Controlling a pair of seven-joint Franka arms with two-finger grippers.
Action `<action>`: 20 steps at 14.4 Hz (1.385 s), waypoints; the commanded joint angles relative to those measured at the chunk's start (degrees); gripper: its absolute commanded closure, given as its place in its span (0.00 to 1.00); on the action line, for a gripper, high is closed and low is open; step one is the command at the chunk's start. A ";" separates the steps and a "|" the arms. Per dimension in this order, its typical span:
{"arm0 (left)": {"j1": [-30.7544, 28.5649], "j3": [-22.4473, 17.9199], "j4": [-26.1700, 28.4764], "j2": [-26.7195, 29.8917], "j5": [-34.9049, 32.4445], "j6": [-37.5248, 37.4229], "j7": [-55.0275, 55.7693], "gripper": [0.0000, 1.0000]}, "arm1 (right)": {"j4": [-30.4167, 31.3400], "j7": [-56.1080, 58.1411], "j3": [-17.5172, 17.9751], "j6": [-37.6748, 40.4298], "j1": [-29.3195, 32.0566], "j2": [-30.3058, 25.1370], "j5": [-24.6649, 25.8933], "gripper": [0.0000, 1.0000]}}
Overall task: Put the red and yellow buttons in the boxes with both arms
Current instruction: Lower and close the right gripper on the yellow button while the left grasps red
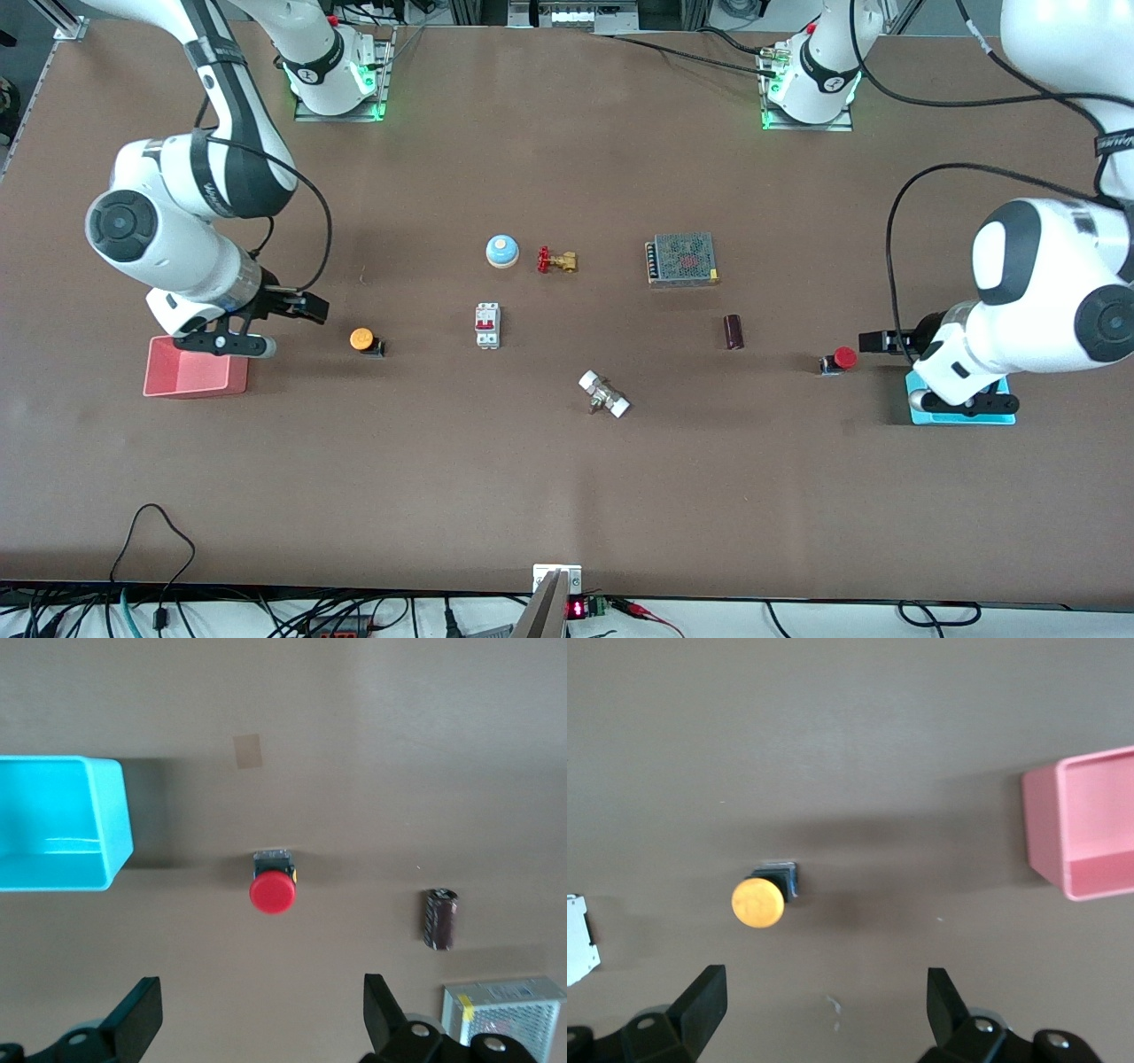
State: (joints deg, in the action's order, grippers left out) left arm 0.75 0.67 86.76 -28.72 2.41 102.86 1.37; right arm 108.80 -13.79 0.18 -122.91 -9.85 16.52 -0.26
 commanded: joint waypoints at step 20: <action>-0.22 -0.05 11.06 -7.14 2.77 15.80 -0.31 0.09 | 2.12 -0.63 4.65 -19.46 -0.34 14.32 2.02 0.00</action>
State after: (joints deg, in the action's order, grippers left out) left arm 0.56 0.66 97.45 -36.07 4.61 117.92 1.37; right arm 110.38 -13.90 4.41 -140.18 -9.86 30.08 0.58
